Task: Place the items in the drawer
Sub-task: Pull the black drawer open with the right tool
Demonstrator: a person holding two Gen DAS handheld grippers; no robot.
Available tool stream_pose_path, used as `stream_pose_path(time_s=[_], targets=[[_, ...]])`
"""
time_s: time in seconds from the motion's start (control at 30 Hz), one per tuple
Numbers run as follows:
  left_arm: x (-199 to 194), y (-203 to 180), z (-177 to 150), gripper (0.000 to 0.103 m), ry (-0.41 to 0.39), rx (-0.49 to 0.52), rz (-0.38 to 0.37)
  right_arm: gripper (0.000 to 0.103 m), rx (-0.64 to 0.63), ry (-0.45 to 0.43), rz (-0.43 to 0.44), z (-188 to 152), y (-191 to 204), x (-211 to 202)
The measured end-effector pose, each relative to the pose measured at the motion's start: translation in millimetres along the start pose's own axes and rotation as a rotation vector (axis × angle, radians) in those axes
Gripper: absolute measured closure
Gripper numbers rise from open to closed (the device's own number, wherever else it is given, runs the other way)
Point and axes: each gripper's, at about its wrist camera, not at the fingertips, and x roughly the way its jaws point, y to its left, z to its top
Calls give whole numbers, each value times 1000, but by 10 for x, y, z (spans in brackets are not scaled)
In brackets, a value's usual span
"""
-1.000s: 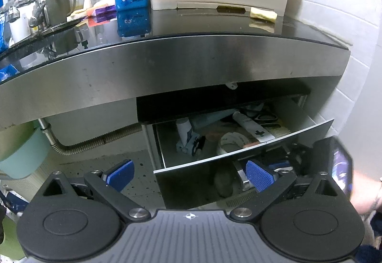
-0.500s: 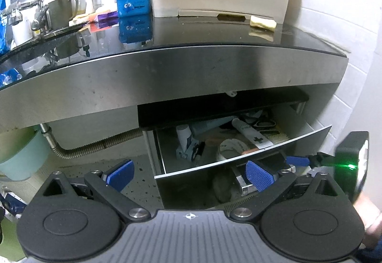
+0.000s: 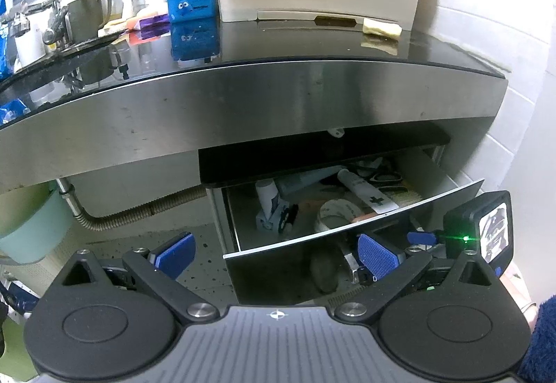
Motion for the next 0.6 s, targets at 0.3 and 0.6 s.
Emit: stream_pose_path(time_s=[0.3, 0.6], targets=[[-59, -5, -17, 2, -17, 9, -13, 13, 3, -20, -32, -39, 55, 55], [-66, 41, -17, 2, -18, -6, -10, 13, 8, 20, -28, -22, 42, 50]])
